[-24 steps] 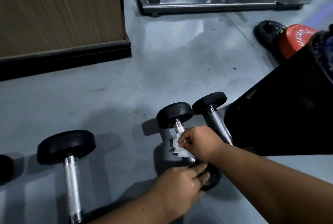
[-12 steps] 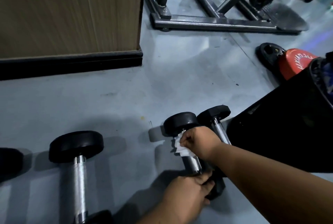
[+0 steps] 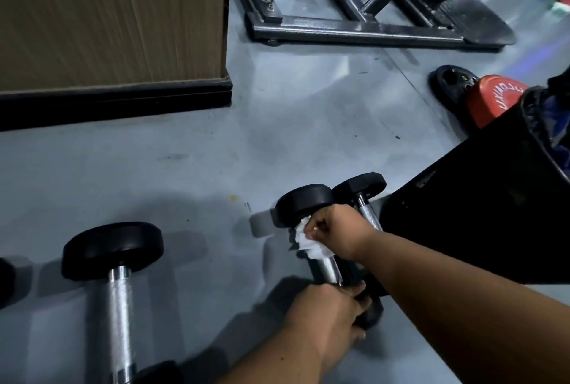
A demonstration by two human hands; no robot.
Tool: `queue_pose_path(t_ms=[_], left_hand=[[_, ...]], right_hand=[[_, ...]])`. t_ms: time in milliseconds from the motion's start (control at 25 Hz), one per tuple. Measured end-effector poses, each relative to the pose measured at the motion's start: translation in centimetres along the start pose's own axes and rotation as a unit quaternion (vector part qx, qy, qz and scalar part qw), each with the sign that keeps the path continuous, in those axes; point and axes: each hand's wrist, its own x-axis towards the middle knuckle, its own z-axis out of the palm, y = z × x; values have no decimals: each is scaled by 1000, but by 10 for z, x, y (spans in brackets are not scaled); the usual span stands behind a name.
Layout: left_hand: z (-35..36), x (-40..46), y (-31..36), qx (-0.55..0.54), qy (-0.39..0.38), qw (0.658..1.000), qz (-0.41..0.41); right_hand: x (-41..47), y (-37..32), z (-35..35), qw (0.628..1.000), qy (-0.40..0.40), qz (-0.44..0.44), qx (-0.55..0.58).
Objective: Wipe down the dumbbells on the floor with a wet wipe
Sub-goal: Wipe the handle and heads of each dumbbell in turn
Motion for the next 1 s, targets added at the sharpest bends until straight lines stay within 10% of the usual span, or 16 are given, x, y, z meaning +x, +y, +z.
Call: queue_pose_path(t_ms=[280, 600, 840, 1000], left_hand=[[1, -1, 9, 7, 4, 999, -32], [-7, -1, 17, -6, -12, 998, -55], [-1, -1, 16, -4, -2, 999, -54], [-2, -1, 17, -2, -11, 999, -53]], right_hand=[[-40, 5, -1, 987, -150, 31, -43], [-6, 1, 7, 997, -26, -14, -70], [-38, 4, -3, 983, -172, 34, -55], [-2, -12, -8, 995, -60, -8, -81]])
